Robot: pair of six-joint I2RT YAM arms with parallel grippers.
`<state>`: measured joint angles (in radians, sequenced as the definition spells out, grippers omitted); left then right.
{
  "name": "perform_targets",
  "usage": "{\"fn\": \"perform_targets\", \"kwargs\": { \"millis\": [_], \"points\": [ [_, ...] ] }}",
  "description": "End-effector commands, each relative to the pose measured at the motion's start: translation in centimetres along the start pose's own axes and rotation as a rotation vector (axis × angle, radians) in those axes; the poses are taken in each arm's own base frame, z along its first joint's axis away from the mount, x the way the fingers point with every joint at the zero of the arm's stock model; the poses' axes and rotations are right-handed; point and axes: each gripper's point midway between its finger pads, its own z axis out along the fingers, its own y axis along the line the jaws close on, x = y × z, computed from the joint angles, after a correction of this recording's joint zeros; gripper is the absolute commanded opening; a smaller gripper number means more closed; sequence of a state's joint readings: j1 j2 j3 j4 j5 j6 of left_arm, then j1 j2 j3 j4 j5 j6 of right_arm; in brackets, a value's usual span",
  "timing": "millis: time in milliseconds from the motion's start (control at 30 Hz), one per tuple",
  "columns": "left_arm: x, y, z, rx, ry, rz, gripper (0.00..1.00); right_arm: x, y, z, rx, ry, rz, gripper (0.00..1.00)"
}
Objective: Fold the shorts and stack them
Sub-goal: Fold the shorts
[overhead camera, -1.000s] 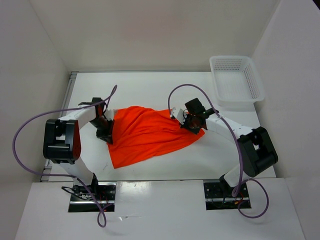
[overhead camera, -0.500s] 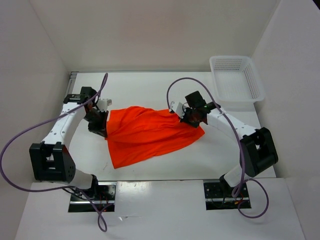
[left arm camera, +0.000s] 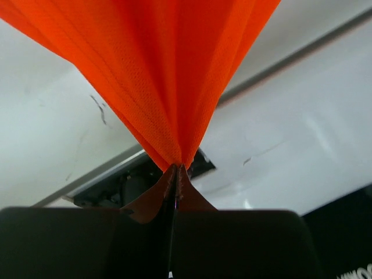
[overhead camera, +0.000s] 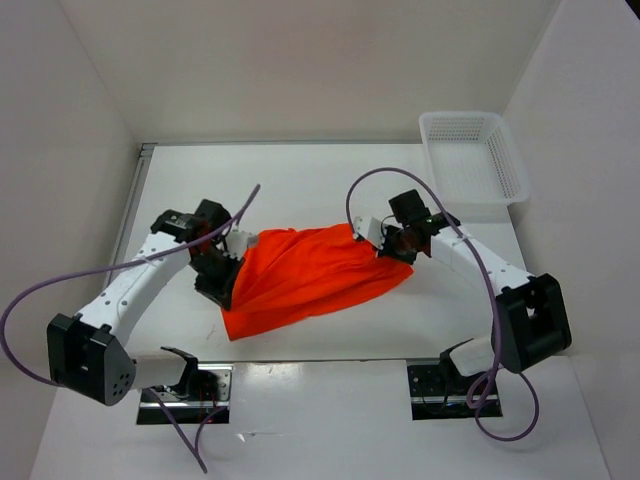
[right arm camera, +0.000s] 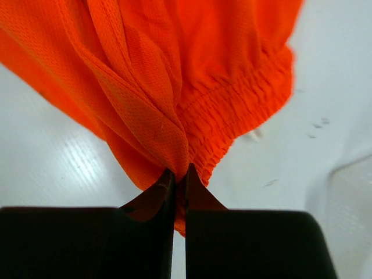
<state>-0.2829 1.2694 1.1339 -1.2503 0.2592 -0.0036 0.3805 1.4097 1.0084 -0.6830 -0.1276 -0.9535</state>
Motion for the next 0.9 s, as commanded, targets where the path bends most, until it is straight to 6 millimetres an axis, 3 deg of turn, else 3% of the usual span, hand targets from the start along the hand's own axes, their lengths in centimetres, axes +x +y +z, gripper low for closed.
{"fn": "perform_targets", "kwargs": {
  "millis": [0,67,100,167,200,233,267,333,367,433,467,533,567,667,733,767,800,867],
  "points": [
    [3.3,-0.2,1.5,-0.009,0.149,0.017,0.0,2.5,1.9,0.7,-0.039,0.053,-0.037,0.0],
    [3.3,0.2,2.3,-0.018,0.162,0.014,0.0,3.0,2.1,1.3,-0.027,0.062,-0.038,0.01],
    [3.3,0.3,2.7,-0.017,0.171,0.011,0.03,3.8,2.7,1.7,-0.036,0.083,-0.036,0.08],
    [3.2,0.9,3.2,-0.045,0.175,0.013,0.12,4.5,3.2,1.7,-0.04,0.099,-0.035,0.44],
    [3.9,1.3,3.5,-0.056,0.201,0.008,0.19,4.3,3.1,1.5,-0.03,0.092,-0.036,0.56],
    [3.8,1.6,3.9,-0.07,0.194,0.011,0.29,4.5,3.0,1.4,-0.024,0.101,-0.037,0.65],
    [3.8,1.6,3.9,-0.07,0.194,0.011,0.31,4.2,2.7,0.9,-0.005,0.088,-0.025,0.66],
    [3.8,1.7,3.7,-0.08,0.184,0.015,0.34,3.3,1.7,0.0,0.034,0.053,0.01,0.66],
    [3.8,1.6,3.4,-0.08,0.185,0.014,0.35,1.7,0.6,-1.5,0.062,0.003,0.017,0.66],
    [4.0,1.3,2.9,-0.07,0.191,0.012,0.35,-1.0,0.3,-3.3,0.051,-0.103,0.04,0.66],
    [3.6,1.3,2.7,-0.071,0.177,0.015,0.35,-2.8,-0.8,-5.3,0.084,-0.167,0.035,0.66],
    [2.0,2.0,3.1,-0.104,0.113,0.033,0.35,-4.4,-0.7,-6.2,0.079,-0.227,0.057,0.66],
    [0.7,2.7,3.3,-0.129,0.057,0.032,0.35,-5.7,-0.3,-6.1,0.074,-0.254,0.036,0.62],
    [-6.5,6.5,5.0,-0.202,-0.127,-0.013,0.4,-7.9,0.5,-4.5,0.047,-0.28,0.038,0.53],
    [-10.5,8.7,3.7,-0.226,-0.225,-0.06,0.41,-8.0,0.6,-2.6,0.014,-0.265,0.077,0.49],
    [-12.1,9.6,4.4,-0.217,-0.237,-0.074,0.43,-8.2,0.3,-2.2,0.017,-0.27,0.087,0.46],
    [-13.3,10.3,4.2,-0.223,-0.26,-0.085,0.43,-8.4,-0.2,-1.6,0.039,-0.277,0.094,0.39],
    [-15.3,11.5,4.5,-0.224,-0.301,-0.097,0.48,-7.5,0.3,0.3,0.026,-0.25,0.119,0.33]
  ]
}}
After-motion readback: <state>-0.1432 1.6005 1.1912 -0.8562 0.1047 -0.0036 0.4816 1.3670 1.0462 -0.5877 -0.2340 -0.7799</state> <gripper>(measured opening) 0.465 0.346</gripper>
